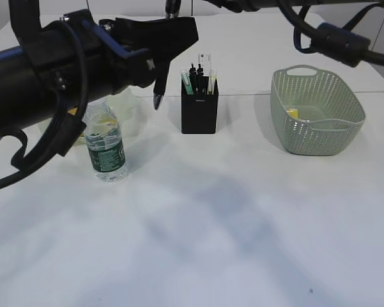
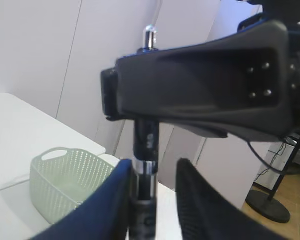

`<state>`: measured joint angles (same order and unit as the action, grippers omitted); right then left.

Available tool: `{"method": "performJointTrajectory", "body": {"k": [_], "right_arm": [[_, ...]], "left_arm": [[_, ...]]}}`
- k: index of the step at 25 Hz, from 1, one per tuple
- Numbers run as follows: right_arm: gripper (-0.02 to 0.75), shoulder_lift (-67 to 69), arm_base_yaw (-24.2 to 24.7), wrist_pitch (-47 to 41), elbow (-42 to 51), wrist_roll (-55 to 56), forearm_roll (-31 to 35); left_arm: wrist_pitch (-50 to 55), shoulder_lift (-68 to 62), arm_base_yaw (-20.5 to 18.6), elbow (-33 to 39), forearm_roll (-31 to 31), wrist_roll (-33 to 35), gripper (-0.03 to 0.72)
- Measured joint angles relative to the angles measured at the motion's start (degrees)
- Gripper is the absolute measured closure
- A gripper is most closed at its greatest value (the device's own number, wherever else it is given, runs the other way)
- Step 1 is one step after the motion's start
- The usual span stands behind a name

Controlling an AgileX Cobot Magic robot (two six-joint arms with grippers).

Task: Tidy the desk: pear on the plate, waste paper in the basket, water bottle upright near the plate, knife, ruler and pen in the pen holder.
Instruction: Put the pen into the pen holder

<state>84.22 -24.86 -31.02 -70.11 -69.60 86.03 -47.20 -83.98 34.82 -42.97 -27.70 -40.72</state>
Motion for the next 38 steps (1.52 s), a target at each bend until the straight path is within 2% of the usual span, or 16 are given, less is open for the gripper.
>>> {"method": "performJointTrajectory", "body": {"k": [4, 6, 11, 15, 17, 29, 34, 38], "right_arm": [[0.614, 0.0, 0.0, 0.7, 0.0, -0.8, 0.0], [0.614, 0.0, 0.0, 1.0, 0.0, -1.0, 0.0], [0.614, 0.0, 0.0, 3.0, 0.0, -1.0, 0.1], [0.614, 0.0, 0.0, 4.8, 0.0, -1.1, 0.1], [0.614, 0.0, 0.0, 5.6, 0.0, -1.1, 0.1], [0.614, 0.0, 0.0, 11.3, 0.0, -1.8, 0.5], [0.615, 0.0, 0.0, 12.8, 0.0, -2.0, 0.6], [0.615, 0.0, 0.0, 13.3, 0.0, -2.0, 0.6]], "left_arm": [[0.0, 0.0, 0.0, 0.0, 0.0, 0.0, 0.363], [0.0, 0.0, 0.0, 0.0, 0.0, 0.0, 0.309], [0.0, 0.0, 0.0, 0.0, 0.0, 0.0, 0.228], [0.0, 0.0, -0.5, 0.0, 0.0, 0.0, 0.118], [0.0, 0.0, -1.4, 0.0, 0.0, 0.0, 0.088], [-0.1, 0.7, -8.3, 0.0, -0.4, 0.0, 0.079], [0.9, 3.0, -15.2, 0.0, -0.6, 0.0, 0.093], [6.9, 5.5, -21.6, 0.0, -3.6, 0.0, 0.095]]}}
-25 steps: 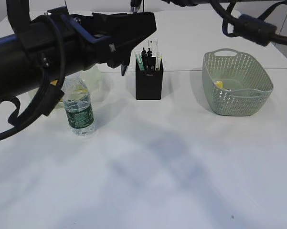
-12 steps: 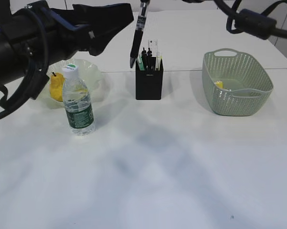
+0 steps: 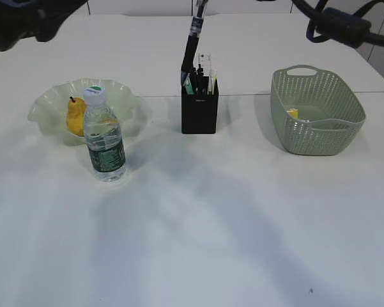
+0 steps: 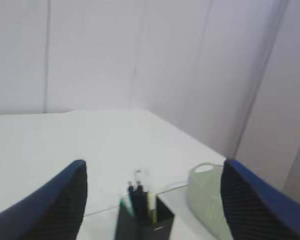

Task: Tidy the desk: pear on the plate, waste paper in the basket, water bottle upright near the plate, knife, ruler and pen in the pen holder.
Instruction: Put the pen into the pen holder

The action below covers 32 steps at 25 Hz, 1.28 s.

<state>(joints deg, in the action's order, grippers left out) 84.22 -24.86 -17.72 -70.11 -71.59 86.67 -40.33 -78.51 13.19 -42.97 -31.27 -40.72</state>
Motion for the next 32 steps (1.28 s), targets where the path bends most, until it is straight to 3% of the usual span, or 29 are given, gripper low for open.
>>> {"method": "performJointTrajectory", "body": {"k": [6, 11, 18, 25, 28, 32], "right_arm": [[0.615, 0.0, 0.0, 0.0, 0.0, -0.1, 0.0], [0.615, 0.0, 0.0, 0.0, 0.0, -0.1, 0.0], [0.615, 0.0, 0.0, 0.1, 0.0, -0.1, 0.0], [0.615, 0.0, 0.0, 0.1, 0.0, -0.2, 0.0], [0.615, 0.0, 0.0, 1.4, 0.0, -0.5, 0.1], [0.615, 0.0, 0.0, 3.4, 0.0, -3.2, 0.1]], "left_arm": [[15.9, 3.7, -5.2, 0.0, -1.7, 0.0, 0.095], [32.9, 6.8, -5.3, 0.0, -1.6, 0.0, 0.095], [42.1, 9.6, -5.4, 0.0, 0.0, 0.0, 0.095], [59.2, 9.9, -5.4, 0.0, 2.5, 0.3, 0.096], [65.4, 9.9, -5.4, 0.0, 5.1, 4.3, 0.096], [70.2, 9.9, -5.5, 0.0, 14.1, 14.5, 0.096]]}}
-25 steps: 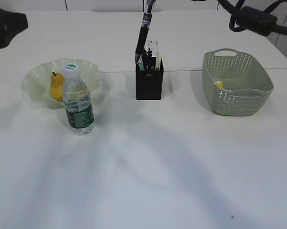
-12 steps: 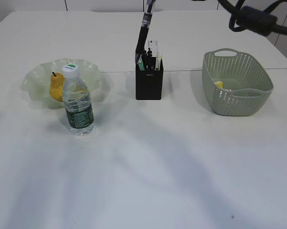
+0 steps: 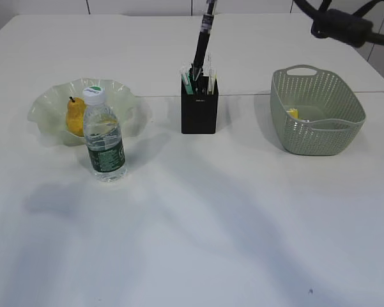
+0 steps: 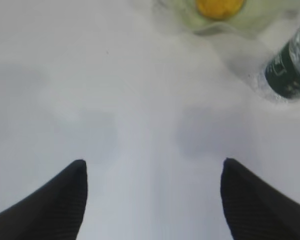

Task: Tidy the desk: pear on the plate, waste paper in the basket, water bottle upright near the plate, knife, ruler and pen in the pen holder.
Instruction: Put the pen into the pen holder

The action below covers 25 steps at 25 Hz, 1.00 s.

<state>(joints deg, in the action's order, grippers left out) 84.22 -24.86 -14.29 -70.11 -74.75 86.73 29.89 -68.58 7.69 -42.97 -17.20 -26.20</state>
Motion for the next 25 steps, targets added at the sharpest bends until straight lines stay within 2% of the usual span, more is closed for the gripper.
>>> {"method": "performJointTrajectory", "body": {"k": [4, 10, 14, 25], "right_arm": [[0.615, 0.7, 0.0, 2.1, 0.0, -2.1, 0.1], [0.615, 4.3, 0.0, 6.0, -0.1, -6.3, 0.5], [0.615, 8.1, 0.0, 7.0, -2.8, -9.4, 0.6], [0.617, 21.6, 0.0, 11.4, -17.1, -12.7, 1.6]], "left_arm": [[4.6, 0.0, 0.0, 0.0, 8.3, 10.1, 0.096], [10.0, 0.2, 0.0, 0.0, 14.8, 17.8, 0.096], [11.1, 0.3, 0.0, 0.0, 17.2, 19.3, 0.096], [11.2, 0.3, 0.0, 0.0, 17.2, 19.6, 0.096]]}}
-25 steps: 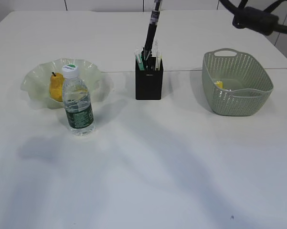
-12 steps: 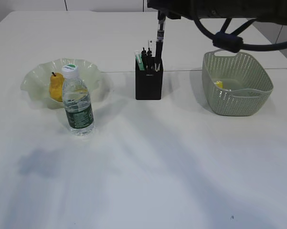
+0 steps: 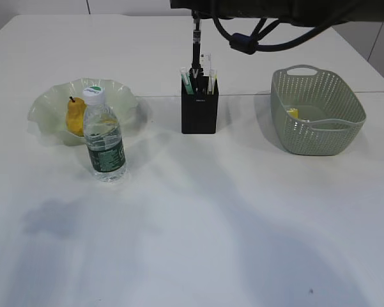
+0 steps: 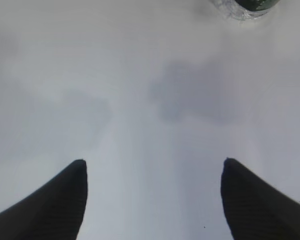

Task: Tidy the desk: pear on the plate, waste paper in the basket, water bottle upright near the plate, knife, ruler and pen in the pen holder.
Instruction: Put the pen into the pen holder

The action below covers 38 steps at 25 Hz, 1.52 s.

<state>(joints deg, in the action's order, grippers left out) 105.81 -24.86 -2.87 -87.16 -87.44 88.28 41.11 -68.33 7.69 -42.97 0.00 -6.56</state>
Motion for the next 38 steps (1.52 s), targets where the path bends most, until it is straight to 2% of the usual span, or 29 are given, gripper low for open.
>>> {"method": "performJointTrajectory", "body": {"k": [4, 13, 25, 38], "right_arm": [[0.617, 4.4, 1.1, 0.4, -4.1, -0.1, 2.6], [0.617, 10.4, 7.8, -3.2, -9.0, -0.5, 7.7], [0.617, 18.3, 8.0, -5.5, -14.6, -7.4, 8.3], [0.617, 23.5, 8.0, -7.3, -20.1, -7.9, 9.2]], "left_arm": [[0.1, 0.0, 0.0, 0.0, 0.0, 0.0, 0.096], [0.1, 0.0, 0.0, 0.0, -0.7, 0.0, 0.096], [0.1, 0.0, 0.0, 0.0, -0.7, 0.0, 0.097], [0.1, 0.0, 0.0, 0.0, -0.8, 0.0, 0.097]]}}
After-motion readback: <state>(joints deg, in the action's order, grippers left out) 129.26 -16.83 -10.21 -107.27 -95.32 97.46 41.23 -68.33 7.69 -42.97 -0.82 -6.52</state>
